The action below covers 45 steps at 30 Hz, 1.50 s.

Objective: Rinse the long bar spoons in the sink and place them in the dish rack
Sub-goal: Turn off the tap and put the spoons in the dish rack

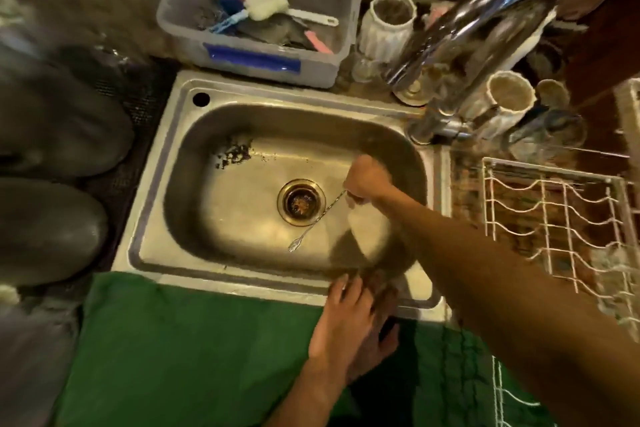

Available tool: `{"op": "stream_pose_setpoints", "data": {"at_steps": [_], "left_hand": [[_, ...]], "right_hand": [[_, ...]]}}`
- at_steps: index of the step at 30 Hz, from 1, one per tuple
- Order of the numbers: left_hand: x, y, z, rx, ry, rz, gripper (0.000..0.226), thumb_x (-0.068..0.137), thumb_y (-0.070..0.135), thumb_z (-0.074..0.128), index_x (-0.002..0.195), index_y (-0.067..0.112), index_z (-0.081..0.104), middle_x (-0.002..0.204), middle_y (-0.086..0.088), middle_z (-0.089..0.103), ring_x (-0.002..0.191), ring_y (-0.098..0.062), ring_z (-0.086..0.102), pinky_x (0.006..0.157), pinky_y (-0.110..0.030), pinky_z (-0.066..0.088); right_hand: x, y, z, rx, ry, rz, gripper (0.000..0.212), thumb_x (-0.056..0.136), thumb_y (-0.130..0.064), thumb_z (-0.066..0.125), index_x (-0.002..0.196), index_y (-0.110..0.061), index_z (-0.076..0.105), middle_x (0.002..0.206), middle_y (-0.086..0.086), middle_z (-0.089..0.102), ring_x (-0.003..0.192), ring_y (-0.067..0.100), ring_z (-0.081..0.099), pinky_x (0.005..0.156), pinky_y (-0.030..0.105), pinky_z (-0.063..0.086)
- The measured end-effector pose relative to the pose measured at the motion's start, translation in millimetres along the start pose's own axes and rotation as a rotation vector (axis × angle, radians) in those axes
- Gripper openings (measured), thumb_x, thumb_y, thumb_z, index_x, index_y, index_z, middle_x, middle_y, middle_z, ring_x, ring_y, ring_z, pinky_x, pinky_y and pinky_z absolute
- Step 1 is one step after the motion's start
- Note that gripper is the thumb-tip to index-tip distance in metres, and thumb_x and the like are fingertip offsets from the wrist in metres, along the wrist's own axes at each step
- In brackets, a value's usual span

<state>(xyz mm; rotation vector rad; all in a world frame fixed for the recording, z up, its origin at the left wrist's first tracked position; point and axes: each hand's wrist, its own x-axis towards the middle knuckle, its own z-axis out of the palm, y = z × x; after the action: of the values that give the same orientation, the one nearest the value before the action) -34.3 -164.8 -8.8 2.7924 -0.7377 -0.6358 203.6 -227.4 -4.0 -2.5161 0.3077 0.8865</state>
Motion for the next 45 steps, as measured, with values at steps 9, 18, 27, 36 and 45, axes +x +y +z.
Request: {"op": "stream_pose_setpoints", "data": {"at_steps": [9, 18, 27, 36, 45], "left_hand": [[-8.6, 12.3, -1.5, -0.156, 0.161, -0.054, 0.052, 0.097, 0.043, 0.047, 0.138, 0.013, 0.057, 0.149, -0.015, 0.049, 0.143, -0.035, 0.032, 0.121, -0.057, 0.019], [-4.6, 5.0, 0.7, -0.243, 0.16, 0.004, 0.045, 0.097, 0.054, 0.041, 0.132, 0.031, 0.058, 0.141, 0.002, 0.057, 0.132, -0.028, 0.051, 0.117, -0.046, 0.022], [-1.6, 6.4, -8.1, -0.139, 0.09, 0.021, 0.05, 0.093, 0.057, 0.043, 0.136, 0.033, 0.051, 0.14, 0.001, 0.057, 0.124, -0.027, 0.055, 0.11, -0.046, 0.021], [-3.9, 9.8, -18.3, -0.068, 0.035, 0.021, 0.057, 0.098, 0.056, 0.036, 0.143, 0.025, 0.051, 0.145, -0.006, 0.057, 0.12, -0.033, 0.057, 0.11, -0.052, 0.033], [-7.8, 15.1, -23.4, -0.022, 0.075, -0.015, 0.06, 0.097, 0.058, 0.026, 0.151, 0.033, 0.035, 0.154, -0.005, 0.045, 0.14, -0.032, 0.041, 0.116, -0.05, 0.029]], "right_hand": [[33.7, 21.0, 84.1, 0.442, 0.177, 0.345, 0.021, 0.09, -0.011, 0.062, 0.109, -0.002, 0.066, 0.1, 0.01, 0.07, 0.091, 0.026, 0.069, 0.08, 0.036, 0.058], [32.5, 2.9, 90.2, 0.472, 0.227, 0.39, 0.022, 0.093, -0.001, 0.053, 0.113, 0.002, 0.061, 0.109, 0.017, 0.068, 0.098, 0.033, 0.067, 0.078, 0.036, 0.053], [6.2, 6.3, 62.0, 0.579, 0.258, 0.394, 0.023, 0.083, 0.0, 0.069, 0.103, -0.005, 0.058, 0.099, 0.015, 0.067, 0.089, 0.033, 0.071, 0.076, 0.046, 0.062], [-96.7, -0.4, -38.0, 0.601, 0.238, 0.253, 0.018, 0.088, -0.006, 0.07, 0.087, -0.011, 0.052, 0.085, 0.006, 0.065, 0.07, 0.016, 0.066, 0.041, 0.017, 0.046], [-244.4, 10.7, -149.9, 0.649, 0.186, 0.067, 0.012, 0.082, 0.009, 0.068, 0.081, -0.001, 0.061, 0.056, 0.012, 0.065, 0.054, 0.02, 0.065, 0.072, 0.044, 0.063]]}}
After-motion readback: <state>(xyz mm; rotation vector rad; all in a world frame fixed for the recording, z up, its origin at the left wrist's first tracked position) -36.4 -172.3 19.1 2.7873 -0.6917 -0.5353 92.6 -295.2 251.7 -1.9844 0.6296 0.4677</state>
